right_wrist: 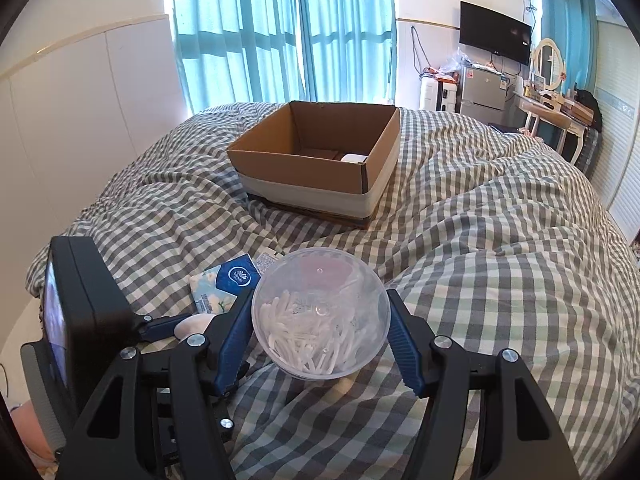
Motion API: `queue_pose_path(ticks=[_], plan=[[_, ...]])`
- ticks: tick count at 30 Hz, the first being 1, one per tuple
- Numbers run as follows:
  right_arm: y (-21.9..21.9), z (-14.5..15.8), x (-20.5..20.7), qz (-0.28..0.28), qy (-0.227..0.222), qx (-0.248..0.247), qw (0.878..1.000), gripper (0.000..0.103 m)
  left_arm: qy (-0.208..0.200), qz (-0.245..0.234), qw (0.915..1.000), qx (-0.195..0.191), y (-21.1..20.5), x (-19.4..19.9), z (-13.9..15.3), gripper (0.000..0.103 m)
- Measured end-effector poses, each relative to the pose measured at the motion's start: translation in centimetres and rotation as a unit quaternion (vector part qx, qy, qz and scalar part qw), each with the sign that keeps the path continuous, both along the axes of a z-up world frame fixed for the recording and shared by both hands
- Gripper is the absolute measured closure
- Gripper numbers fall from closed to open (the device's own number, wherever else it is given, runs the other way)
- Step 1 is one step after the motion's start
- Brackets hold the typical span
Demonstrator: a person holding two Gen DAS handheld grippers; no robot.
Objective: Organize objects
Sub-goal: 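Grasp the clear swab tub with the right tool while the left tool grasps the white plush toy, then lower the swab tub and plush toy into the box and release both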
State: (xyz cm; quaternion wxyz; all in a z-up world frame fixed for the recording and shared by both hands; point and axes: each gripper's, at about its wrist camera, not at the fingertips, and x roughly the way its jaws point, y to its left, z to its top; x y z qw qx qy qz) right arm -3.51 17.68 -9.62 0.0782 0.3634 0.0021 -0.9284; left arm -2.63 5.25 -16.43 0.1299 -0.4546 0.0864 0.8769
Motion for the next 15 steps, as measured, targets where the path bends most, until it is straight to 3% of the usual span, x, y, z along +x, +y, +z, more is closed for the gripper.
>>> queue_pose_path(ticks=[15], plan=[[-0.9, 3.0, 2.2, 0.004, 0.038, 0.016, 0.999, 0.040, 0.068, 0.033, 0.9966, 0.033, -2.8, 1.2, 6.0, 0.035]])
